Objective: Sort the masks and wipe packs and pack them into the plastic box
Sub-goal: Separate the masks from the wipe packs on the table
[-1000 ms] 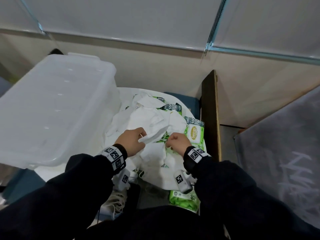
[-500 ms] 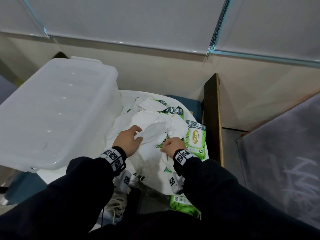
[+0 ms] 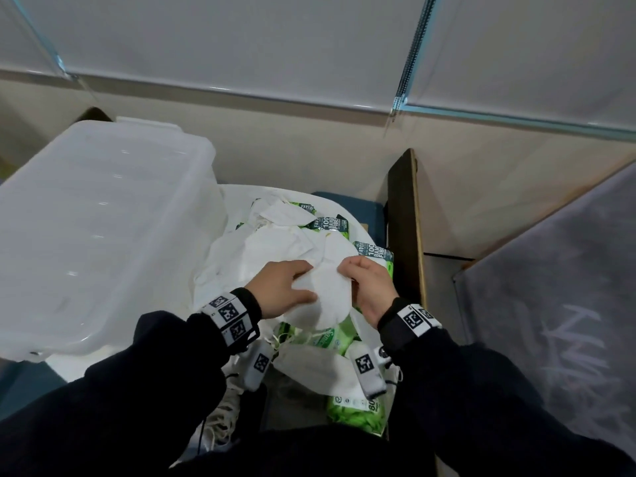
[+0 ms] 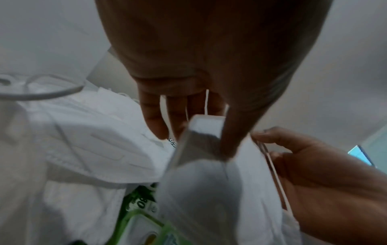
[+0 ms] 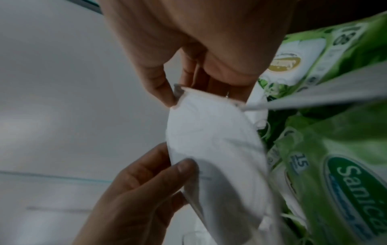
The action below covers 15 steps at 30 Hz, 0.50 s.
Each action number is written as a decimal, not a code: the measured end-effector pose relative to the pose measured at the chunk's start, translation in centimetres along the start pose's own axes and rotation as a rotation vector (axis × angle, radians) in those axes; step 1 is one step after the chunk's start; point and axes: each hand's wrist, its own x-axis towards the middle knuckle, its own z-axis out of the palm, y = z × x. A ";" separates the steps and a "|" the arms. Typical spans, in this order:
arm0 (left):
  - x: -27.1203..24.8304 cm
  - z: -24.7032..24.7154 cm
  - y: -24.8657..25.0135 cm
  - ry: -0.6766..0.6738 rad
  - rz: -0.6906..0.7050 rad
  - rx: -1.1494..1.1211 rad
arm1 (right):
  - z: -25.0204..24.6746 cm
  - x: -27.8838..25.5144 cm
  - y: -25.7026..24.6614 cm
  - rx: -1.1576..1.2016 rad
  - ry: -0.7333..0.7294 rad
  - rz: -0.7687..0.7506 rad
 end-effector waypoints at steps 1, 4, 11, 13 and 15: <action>0.2 -0.1 -0.3 0.034 -0.034 0.067 | 0.1 0.3 0.3 0.008 -0.006 0.035; 0.1 -1.5 -1.7 0.166 -0.142 0.121 | 0.3 0.9 1.3 -0.040 0.010 0.132; -2.8 -3.9 -5.4 0.482 -0.381 -0.310 | -2.9 9.2 2.1 -0.227 0.465 0.092; -3.5 -3.3 -5.8 0.496 -0.392 -0.416 | -2.9 10.3 2.1 -0.381 0.432 0.116; -4.1 -2.4 -5.2 0.489 -0.377 -0.498 | -2.2 11.1 2.2 -0.452 0.408 0.119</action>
